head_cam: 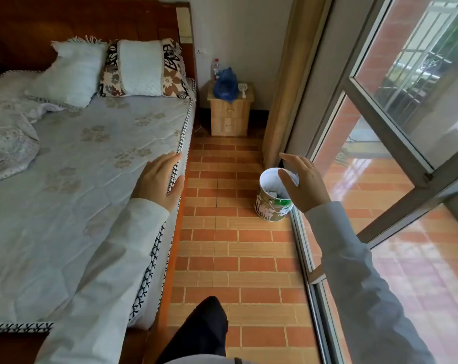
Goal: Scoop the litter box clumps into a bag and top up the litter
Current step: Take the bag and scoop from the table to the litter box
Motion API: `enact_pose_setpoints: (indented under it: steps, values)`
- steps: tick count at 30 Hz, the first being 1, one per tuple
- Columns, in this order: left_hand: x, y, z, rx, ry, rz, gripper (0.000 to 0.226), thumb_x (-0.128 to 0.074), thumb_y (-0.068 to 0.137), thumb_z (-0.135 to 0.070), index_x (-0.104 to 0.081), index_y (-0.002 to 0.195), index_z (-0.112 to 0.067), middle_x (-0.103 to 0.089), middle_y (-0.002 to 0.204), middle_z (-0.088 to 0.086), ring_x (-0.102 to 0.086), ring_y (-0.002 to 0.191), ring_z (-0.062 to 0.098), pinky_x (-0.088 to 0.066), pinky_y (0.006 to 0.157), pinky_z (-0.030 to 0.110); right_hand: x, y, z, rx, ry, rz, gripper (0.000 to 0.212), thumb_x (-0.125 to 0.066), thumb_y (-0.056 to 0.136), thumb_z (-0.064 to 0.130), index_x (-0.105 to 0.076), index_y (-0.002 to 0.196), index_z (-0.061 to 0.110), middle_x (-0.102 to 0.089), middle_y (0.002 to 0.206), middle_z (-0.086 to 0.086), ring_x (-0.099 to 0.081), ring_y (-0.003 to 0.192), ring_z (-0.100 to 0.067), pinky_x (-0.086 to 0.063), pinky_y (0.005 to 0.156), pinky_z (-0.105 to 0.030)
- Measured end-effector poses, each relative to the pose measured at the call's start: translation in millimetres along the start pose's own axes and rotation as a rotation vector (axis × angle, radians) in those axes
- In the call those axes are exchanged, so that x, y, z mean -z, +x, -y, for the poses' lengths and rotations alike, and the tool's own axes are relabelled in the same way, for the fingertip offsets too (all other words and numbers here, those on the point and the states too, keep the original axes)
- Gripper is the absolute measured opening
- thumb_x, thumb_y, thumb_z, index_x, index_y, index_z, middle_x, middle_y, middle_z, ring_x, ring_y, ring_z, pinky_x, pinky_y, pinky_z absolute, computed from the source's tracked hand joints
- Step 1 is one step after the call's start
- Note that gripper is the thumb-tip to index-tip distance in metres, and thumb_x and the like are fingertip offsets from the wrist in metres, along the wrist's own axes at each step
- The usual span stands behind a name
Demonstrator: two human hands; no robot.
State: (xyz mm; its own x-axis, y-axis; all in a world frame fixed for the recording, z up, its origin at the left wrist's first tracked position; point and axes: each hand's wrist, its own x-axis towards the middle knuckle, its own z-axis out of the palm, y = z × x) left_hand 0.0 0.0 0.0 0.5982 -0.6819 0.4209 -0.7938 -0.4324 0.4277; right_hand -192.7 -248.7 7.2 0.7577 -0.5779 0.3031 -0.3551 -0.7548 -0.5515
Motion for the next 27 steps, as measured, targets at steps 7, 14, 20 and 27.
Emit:
enact_pose_setpoints:
  steps: [7,14,20,27]
  values:
    - [-44.4,64.9,29.9,0.025,-0.015,0.018,0.045,-0.054,0.091,-0.020,-0.048,0.135,-0.010,-0.051,0.137,0.008,-0.046,0.127,0.024,-0.038,0.105,0.037,-34.5,69.3,-34.1,-0.041,-0.027,0.043,0.039,-0.052,0.096,0.025,-0.052,0.134,0.014,-0.055,0.132,-0.009,-0.046,0.127,-0.028,-0.039,0.104,-0.043]
    - [-79.7,201.1,77.9,0.036,-0.033,-0.008,0.045,-0.054,0.091,-0.020,-0.048,0.135,-0.013,-0.051,0.138,0.006,-0.046,0.126,0.023,-0.038,0.106,0.037,-63.7,202.3,-58.0,-0.048,-0.063,0.071,0.040,-0.052,0.096,0.022,-0.051,0.135,0.013,-0.056,0.129,-0.009,-0.046,0.125,-0.027,-0.036,0.101,-0.033]
    - [-112.4,312.0,107.3,0.030,-0.047,-0.003,0.043,-0.054,0.091,-0.019,-0.050,0.134,-0.012,-0.053,0.135,0.005,-0.048,0.124,0.023,-0.035,0.102,0.030,-81.2,316.6,-72.9,-0.083,-0.061,0.068,0.040,-0.049,0.097,0.023,-0.049,0.136,0.014,-0.055,0.131,-0.008,-0.043,0.128,-0.026,-0.036,0.105,-0.038]
    - [-158.4,412.0,139.5,0.030,-0.057,0.088,0.043,-0.050,0.092,-0.023,-0.049,0.134,-0.014,-0.052,0.136,0.004,-0.049,0.123,0.023,-0.040,0.103,0.036,-102.7,412.8,-109.5,-0.138,-0.065,0.101,0.041,-0.049,0.097,0.023,-0.048,0.137,0.015,-0.053,0.133,-0.008,-0.042,0.129,-0.024,-0.035,0.105,-0.036]
